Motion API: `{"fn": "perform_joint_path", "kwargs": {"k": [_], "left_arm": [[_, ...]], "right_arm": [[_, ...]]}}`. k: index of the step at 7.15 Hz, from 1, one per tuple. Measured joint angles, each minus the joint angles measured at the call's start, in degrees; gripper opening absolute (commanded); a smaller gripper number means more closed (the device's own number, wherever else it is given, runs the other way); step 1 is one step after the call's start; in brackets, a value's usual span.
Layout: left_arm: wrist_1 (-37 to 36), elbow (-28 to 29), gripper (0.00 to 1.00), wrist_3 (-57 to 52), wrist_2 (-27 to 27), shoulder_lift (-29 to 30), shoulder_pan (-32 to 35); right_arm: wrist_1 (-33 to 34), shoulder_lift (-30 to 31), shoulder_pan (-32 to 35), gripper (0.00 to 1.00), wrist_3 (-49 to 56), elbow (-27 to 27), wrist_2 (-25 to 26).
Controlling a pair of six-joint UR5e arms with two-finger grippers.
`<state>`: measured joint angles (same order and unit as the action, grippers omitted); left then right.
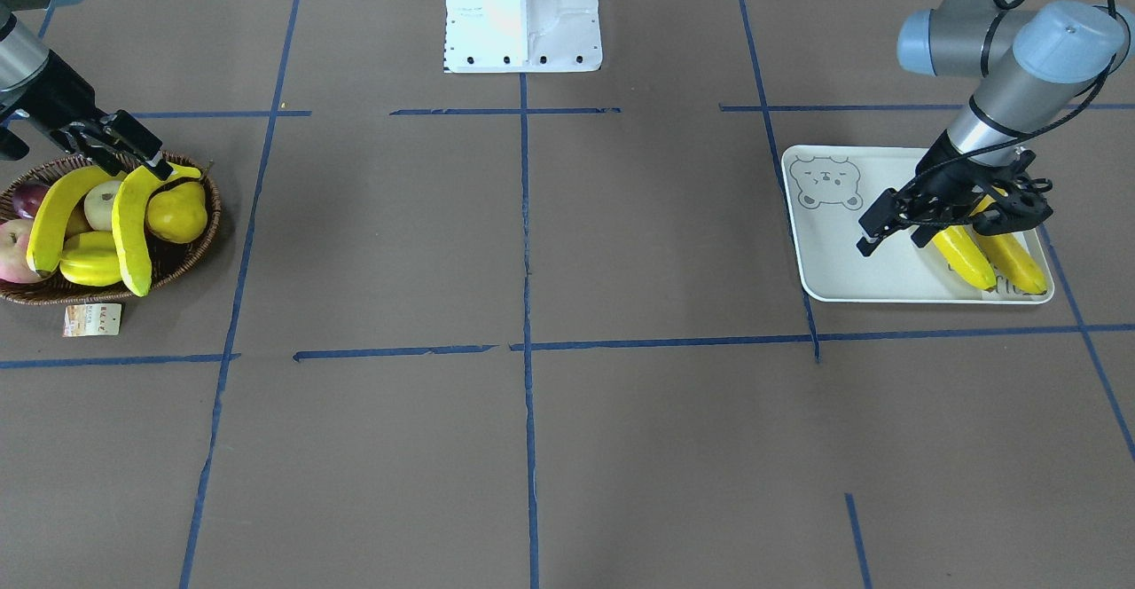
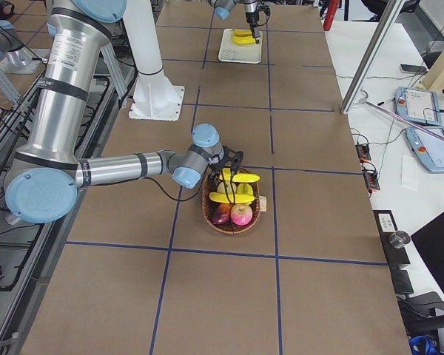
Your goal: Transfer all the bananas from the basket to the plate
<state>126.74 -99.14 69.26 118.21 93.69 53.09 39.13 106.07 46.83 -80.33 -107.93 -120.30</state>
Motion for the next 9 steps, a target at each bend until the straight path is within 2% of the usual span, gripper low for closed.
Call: {"fn": "perform_joint_path", "kwargs": {"k": [1,2,3,4,5,7,9], "left_arm": [[0.00,-0.01,1.00,0.00,0.00,0.09,-0.12],[0.00,-0.02,1.00,0.00,0.00,0.18,-0.15],[0.00,-0.03,1.00,0.00,0.00,0.23,-0.20],[0.00,-0.06,1.00,0.00,0.00,0.25,-0.24],[0.00,-0.10,1.00,0.00,0.00,0.26,-0.25],[0.00,-0.31,1.00,0.00,0.00,0.30,-0.27],[0.00,-0.47,1.00,0.00,0.00,0.34,-0.33]], "right_arm": [[0.04,-0.34,-0.51,0.89,0.00,0.69,-0.01],[0.06,-0.63,-0.71,0.47,0.00,1.14,0.00],[0.05,-0.78,-0.67,0.23,0.02,1.31,0.00],[-0.01,-0.83,-0.50,0.10,0.06,1.33,-0.23],[-0.13,-0.83,-0.08,0.03,0.10,1.21,-0.60],[-0.57,-0.71,1.42,0.01,0.33,0.94,-1.20],[-0.92,-0.54,5.69,0.00,1.38,0.53,-5.21]]}}
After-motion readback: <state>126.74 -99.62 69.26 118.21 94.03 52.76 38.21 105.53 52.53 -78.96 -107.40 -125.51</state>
